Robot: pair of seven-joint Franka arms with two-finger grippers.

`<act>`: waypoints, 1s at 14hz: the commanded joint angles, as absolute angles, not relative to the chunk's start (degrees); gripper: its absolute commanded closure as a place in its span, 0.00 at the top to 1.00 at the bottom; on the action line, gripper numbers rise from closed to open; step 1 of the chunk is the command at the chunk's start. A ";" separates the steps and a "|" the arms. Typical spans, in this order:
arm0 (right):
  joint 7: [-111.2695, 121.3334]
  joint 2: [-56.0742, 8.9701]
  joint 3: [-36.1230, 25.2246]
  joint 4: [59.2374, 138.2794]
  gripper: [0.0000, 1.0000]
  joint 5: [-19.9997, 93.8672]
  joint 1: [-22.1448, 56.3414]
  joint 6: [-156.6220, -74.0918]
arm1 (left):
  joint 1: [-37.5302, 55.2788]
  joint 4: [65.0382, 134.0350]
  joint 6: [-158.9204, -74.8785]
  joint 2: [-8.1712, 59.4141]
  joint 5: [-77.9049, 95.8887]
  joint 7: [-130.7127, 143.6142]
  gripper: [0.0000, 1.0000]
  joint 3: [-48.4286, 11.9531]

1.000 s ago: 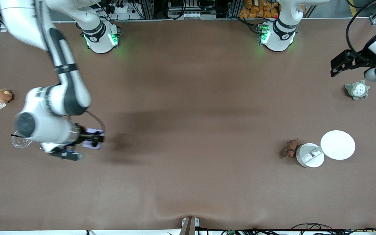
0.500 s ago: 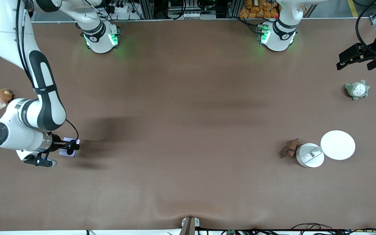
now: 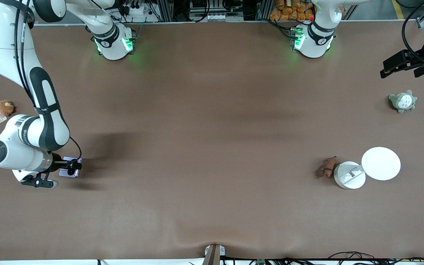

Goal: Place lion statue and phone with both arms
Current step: 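Carry the white phone with the right gripper toward the glass cup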

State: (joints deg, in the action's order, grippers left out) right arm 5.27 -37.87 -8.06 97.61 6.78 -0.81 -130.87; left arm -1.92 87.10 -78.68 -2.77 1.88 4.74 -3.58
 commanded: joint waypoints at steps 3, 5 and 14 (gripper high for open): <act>6.07 -37.35 -7.47 100.28 0.00 6.24 -1.32 -133.86 | -3.08 89.03 -78.13 -5.27 1.67 5.27 1.00 -4.31; 6.15 -37.35 -7.47 100.28 0.00 6.24 -1.49 -133.94 | -2.99 89.82 -78.40 -5.89 0.10 5.36 1.00 -4.48; 6.06 -38.58 -7.38 100.37 0.00 6.50 -1.76 -134.12 | -2.99 92.11 -84.02 -6.94 -1.94 5.54 1.00 -8.96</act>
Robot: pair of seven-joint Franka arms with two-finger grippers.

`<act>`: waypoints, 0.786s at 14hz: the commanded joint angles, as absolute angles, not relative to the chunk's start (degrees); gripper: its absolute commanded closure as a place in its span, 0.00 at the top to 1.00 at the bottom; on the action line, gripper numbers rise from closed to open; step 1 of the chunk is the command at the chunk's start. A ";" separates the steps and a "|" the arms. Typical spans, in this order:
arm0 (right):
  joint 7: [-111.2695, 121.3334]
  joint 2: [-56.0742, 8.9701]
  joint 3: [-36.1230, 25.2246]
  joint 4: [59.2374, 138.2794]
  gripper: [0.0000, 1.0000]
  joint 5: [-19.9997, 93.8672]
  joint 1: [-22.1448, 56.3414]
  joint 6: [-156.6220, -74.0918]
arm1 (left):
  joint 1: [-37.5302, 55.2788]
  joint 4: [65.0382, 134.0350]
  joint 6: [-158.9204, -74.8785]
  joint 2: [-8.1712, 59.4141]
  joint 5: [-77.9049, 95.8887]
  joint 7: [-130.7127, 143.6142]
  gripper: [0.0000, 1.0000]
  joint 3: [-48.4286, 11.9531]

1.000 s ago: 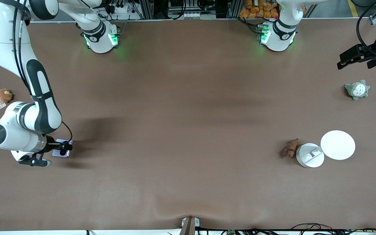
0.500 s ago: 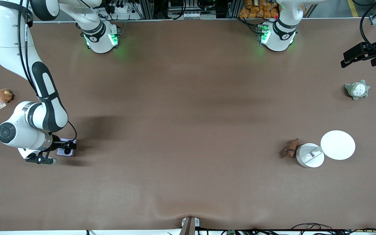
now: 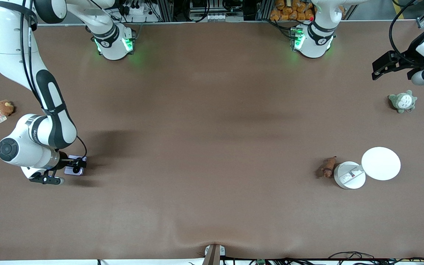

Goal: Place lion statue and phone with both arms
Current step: 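Carry the white phone with the right gripper toward the glass cup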

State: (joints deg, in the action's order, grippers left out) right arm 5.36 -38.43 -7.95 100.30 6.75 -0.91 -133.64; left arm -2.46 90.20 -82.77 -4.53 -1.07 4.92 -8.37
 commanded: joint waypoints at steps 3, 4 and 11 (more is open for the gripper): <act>6.06 -38.76 -7.38 100.37 0.17 6.42 -1.85 -134.12 | -3.08 92.28 -85.43 -6.59 -1.41 5.45 1.00 -9.05; 5.98 -38.76 -7.38 100.37 0.34 6.50 -1.76 -133.95 | -3.08 92.81 -85.60 -6.50 -1.32 5.45 1.00 -9.05; 6.33 -38.23 -7.03 93.98 1.00 7.20 -1.67 -124.66 | -3.08 93.69 -86.13 -6.85 -1.05 5.71 1.00 -9.05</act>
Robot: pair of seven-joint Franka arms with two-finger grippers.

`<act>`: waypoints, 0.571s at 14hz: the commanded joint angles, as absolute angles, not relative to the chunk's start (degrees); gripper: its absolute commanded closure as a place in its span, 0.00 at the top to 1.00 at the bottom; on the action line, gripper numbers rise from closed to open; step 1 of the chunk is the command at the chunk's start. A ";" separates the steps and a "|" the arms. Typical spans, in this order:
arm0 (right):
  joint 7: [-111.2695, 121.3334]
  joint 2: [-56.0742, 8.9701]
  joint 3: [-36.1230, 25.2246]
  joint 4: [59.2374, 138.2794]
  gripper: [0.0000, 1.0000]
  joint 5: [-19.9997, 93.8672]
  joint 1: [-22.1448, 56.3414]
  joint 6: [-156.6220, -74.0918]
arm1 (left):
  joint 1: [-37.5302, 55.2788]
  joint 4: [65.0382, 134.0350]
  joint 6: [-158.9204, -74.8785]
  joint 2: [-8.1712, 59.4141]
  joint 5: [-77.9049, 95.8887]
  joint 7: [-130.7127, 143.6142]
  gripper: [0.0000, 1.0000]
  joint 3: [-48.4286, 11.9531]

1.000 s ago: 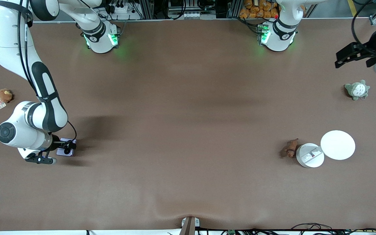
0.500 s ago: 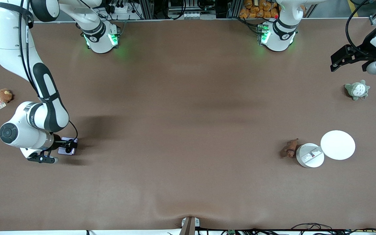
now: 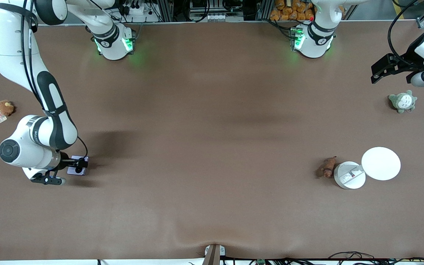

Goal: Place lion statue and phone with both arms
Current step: 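Carry the white phone with the right gripper toward the glass cup, then lower the phone beside the glass cup and open the right gripper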

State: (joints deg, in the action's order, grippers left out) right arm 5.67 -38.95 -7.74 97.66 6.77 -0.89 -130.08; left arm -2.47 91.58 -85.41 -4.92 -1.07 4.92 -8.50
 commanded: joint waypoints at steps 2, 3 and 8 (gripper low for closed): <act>5.98 -38.15 -7.12 89.58 1.00 9.39 -1.50 -119.56 | -3.08 93.78 -85.87 -7.03 -0.71 8.77 1.00 -9.14; 5.89 -37.97 -7.12 87.30 1.00 10.54 -1.41 -117.01 | -3.08 93.78 -85.70 -7.12 -0.36 8.96 1.00 -9.14; 4.92 -38.06 -7.38 71.75 1.00 9.76 -0.97 -102.24 | -3.16 93.78 -85.69 -7.38 1.40 9.32 1.00 -9.05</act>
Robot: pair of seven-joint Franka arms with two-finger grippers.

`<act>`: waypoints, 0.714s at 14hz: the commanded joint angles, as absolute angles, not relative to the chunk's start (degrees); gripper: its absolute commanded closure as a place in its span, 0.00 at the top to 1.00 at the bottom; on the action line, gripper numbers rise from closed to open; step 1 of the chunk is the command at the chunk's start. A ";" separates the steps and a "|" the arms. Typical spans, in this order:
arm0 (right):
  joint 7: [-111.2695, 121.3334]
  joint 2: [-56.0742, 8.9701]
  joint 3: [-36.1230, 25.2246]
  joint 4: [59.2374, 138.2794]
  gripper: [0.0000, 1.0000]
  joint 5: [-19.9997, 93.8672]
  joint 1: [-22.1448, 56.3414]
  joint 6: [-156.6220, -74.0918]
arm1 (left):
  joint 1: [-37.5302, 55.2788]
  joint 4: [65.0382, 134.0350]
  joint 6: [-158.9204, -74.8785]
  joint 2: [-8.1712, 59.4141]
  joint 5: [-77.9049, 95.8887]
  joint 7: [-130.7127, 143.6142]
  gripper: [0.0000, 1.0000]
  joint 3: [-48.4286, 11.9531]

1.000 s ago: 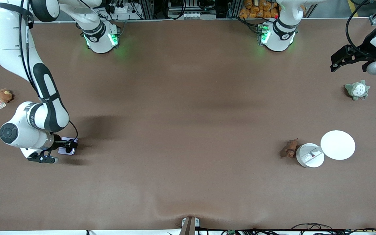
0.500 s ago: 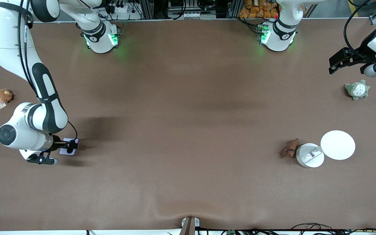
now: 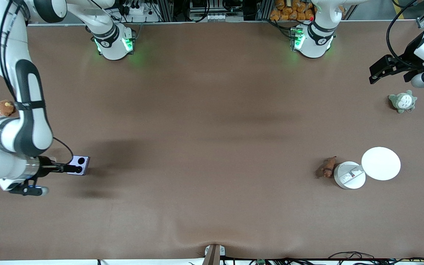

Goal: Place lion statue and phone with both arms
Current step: 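Lower the phone beside the glass cup and open the right gripper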

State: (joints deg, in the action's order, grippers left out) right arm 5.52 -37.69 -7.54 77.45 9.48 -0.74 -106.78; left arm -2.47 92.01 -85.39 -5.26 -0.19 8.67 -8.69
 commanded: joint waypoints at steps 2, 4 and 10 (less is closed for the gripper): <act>4.92 -38.06 -7.47 66.29 1.00 9.76 -0.79 -95.92 | -3.16 93.52 -85.69 -7.21 1.58 8.53 1.00 -8.88; 5.01 -36.92 -7.65 61.55 1.00 9.49 -0.36 -88.98 | -3.08 93.52 -85.61 -6.95 1.49 8.00 1.00 -8.88; 0.00 -20.60 -7.47 68.88 1.00 6.33 1.14 -83.67 | -3.08 92.90 -85.69 -6.15 1.41 7.21 1.00 -8.88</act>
State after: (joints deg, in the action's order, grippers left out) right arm 1.01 -28.39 -7.56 60.32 7.48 1.33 -82.82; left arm -2.50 92.25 -85.39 -5.43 0.54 8.37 -8.66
